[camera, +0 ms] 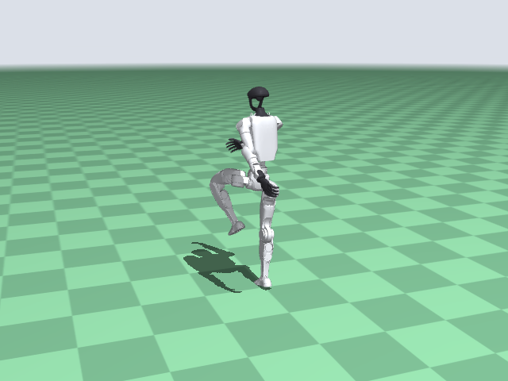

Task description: In place motions

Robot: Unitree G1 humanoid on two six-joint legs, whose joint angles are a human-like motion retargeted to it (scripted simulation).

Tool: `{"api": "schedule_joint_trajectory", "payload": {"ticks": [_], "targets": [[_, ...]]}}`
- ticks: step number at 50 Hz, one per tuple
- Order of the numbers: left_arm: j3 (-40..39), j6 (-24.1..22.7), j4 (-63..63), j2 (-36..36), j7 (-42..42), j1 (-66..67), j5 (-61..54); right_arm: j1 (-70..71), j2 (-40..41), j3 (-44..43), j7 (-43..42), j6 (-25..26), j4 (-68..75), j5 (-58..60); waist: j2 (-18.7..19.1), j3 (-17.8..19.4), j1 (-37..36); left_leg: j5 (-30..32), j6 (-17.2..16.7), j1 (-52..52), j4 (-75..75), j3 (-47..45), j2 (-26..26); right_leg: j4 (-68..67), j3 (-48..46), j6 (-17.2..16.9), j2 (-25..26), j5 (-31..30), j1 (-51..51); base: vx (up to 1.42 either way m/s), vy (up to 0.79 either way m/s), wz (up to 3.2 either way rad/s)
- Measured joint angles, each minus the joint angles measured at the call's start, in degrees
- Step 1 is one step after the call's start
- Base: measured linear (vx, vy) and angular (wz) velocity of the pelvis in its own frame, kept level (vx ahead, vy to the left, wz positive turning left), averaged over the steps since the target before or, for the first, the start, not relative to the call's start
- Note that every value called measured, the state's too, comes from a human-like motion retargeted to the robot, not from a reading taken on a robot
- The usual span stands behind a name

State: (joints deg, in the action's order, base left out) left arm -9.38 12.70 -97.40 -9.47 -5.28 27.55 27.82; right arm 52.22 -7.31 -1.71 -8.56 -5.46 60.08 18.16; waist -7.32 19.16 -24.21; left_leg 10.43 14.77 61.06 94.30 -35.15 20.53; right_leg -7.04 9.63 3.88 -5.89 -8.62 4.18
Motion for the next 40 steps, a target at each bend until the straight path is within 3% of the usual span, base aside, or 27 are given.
{"api": "schedule_joint_trajectory", "payload": {"ticks": [3, 7, 10, 11, 12, 13, 15, 17, 18, 20, 23, 25, 28, 30, 33, 35, 40], "targets": [[0.2, -0.7, 0.0, 0.3, -1.9, -3.3, -0.3, -0.6, 0.8, 0.6, -2.1, -1.2, 0.2, 2.2, 1.1, -1.6, 2.1, -0.1, 0.1, -5.1, -1.5, 3.5, 0.4, 1.3, -0.8, 0.6, 2.4, 0.4, 1.7, 0.09, -0.06, 0.35], [2.4, -4.1, 1.2, 0.2, -1.0, -9.0, -1.3, -8.1, 2.4, 1.1, -2.9, -2.1, 4.2, 4.0, 2.2, -6.7, 4.7, 1.0, 0.2, -20.8, -14.6, 7.0, -2.7, 2.5, -2.2, 0.4, 4.6, 1.6, 3.4, 0.20, 0.09, 0.32], [5.3, -5.8, 2.7, 0.1, 3.2, -13.9, -4.9, -18.3, 3.6, 2.2, 0.4, 0.2, 9.9, 3.9, 2.1, -11.1, 8.2, 5.6, 0.2, -38.5, -38.4, 5.9, -10.7, 1.3, -4.3, -0.2, 4.3, 3.8, 3.9, 0.23, 0.29, 0.83], [6.6, -6.3, 2.5, 0.1, 5.7, -15.8, -7.1, -23.0, 3.9, 2.2, 2.4, 1.4, 12.0, 4.3, 2.3, -12.9, 11.4, 9.6, -0.3, -44.9, -51.5, 7.8, -16.1, -0.1, -6.8, -0.4, 3.9, 4.7, 3.4, 0.27, 0.45, 1.71], [8.0, -6.9, 2.3, 0.1, 8.0, -17.8, -9.4, -27.9, 4.1, 2.3, 4.3, 2.5, 14.3, 4.7, 3.1, -14.5, 14.3, 9.1, -2.1, -51.9, -64.2, 9.9, -20.5, -2.0, -9.0, -0.1, 4.7, 5.4, 3.2, 0.36, 0.44, 1.84], [9.4, -7.4, 1.7, -0.2, 10.2, -19.9, -11.8, -33.2, 4.2, 2.3, 6.0, 3.5, 16.8, 5.1, 5.2, -15.6, 16.5, -0.5, -6.7, -60.1, -76.0, 12.3, -22.7, -4.6, -10.7, 1.2, 7.8, 5.8, 3.3, 0.45, 0.34, 1.58], [11.7, -8.4, 0.2, 1.2, 11.8, -25.1, -14.9, -43.3, 2.6, 0.9, 7.7, 5.0, 24.6, 6.1, 9.3, -17.8, 22.4, -3.4, -8.4, -69.8, -90.1, 3.7, -20.2, -12.1, -17.9, 4.7, 12.0, 1.8, 1.9, 0.35, 0.29, 1.63], [12.8, -8.0, 1.1, 2.4, 5.5, -36.2, -15.0, -48.5, -0.2, -2.6, 9.0, 9.5, 32.9, 5.1, 13.7, -14.3, 27.7, -0.4, -12.7, -66.5, -89.4, 18.3, -15.6, -33.2, -21.6, 5.2, 11.2, -10.0, -9.7, -0.33, 0.26, 1.52], [12.6, -8.8, 3.5, 2.4, 1.8, -41.4, -13.1, -50.8, -1.4, -3.9, 10.3, 11.9, 36.2, 3.4, 15.2, -11.1, 28.5, 0.1, -13.3, -65.2, -88.1, 20.9, -13.1, -42.8, -19.5, 5.7, 12.4, -14.5, -15.9, -0.57, 0.06, 1.03], [14.4, -14.1, 9.5, 1.7, -6.0, -51.5, -11.6, -57.4, -4.9, -6.0, 13.8, 18.5, 37.3, -0.1, 15.6, -5.9, 31.2, 0.8, -14.4, -64.7, -87.9, 19.6, -11.1, -58.2, -11.2, 2.5, 21.1, -10.6, -28.2, -0.61, -0.01, 0.90], [14.5, -18.4, 20.8, 0.3, -8.4, -63.5, -10.6, -66.0, -7.7, -7.3, 18.8, 28.2, 37.3, -4.2, 16.5, -0.1, 36.4, 1.6, -13.8, -63.1, -87.8, 24.2, -10.8, -76.0, -18.2, 4.9, 14.8, -6.1, -46.6, -0.46, 0.16, 0.78], [13.6, -22.7, 27.4, -0.2, -3.6, -66.8, -10.9, -71.9, -8.4, -10.9, 17.1, 29.7, 37.3, -4.0, 17.3, 3.2, 40.1, 2.2, -14.1, -63.4, -87.7, 25.3, -9.1, -81.4, -21.0, 3.4, 14.8, -5.5, -55.6, -0.12, 0.08, 0.68], [14.3, -30.5, 35.6, 0.4, 1.9, -67.1, -13.9, -81.0, -9.0, -17.6, 17.4, 26.8, 37.3, -3.5, 19.9, 2.7, 43.4, 2.5, -14.6, -63.1, -89.0, 25.2, -6.3, -82.2, -26.7, -0.4, 13.7, -4.9, -65.7, 0.11, -0.02, 0.36], [16.1, -33.3, 38.8, 0.2, 2.6, -67.4, -17.2, -85.0, -9.0, -20.9, 19.0, 27.7, 37.3, -5.1, 20.9, 1.7, 42.6, 2.4, -14.3, -63.5, -89.8, 24.4, -5.8, -80.4, -28.9, -2.1, 13.3, -5.2, -68.4, 0.15, -0.08, -0.31], [16.8, -33.2, 40.0, 0.7, 0.1, -65.7, -17.1, -86.6, -8.1, -23.2, 17.6, 31.6, 37.3, -10.8, 19.2, -0.1, 39.5, 2.0, -13.2, -65.1, -90.0, 24.0, -8.3, -77.1, -27.3, -2.3, 13.4, -5.4, -64.7, 0.16, -0.11, -0.68], [17.3, -32.0, 38.7, 1.2, -1.5, -63.4, -16.1, -85.1, -7.4, -23.3, 14.9, 31.5, 37.3, -15.5, 18.1, -1.5, 37.6, 1.6, -12.5, -65.8, -90.1, 23.0, -10.0, -74.6, -24.2, -2.4, 14.2, -6.0, -59.1, 0.10, -0.09, -0.75], [19.0, -28.0, 27.2, 2.9, -1.2, -52.3, -14.0, -74.0, -5.4, -19.9, 15.1, 24.2, 37.3, -19.1, 17.0, -5.9, 33.1, 0.3, -12.1, -67.9, -90.3, 18.7, -12.7, -54.9, -16.6, -0.6, 14.7, -8.9, -31.8, 0.17, -0.01, -0.67]]}}
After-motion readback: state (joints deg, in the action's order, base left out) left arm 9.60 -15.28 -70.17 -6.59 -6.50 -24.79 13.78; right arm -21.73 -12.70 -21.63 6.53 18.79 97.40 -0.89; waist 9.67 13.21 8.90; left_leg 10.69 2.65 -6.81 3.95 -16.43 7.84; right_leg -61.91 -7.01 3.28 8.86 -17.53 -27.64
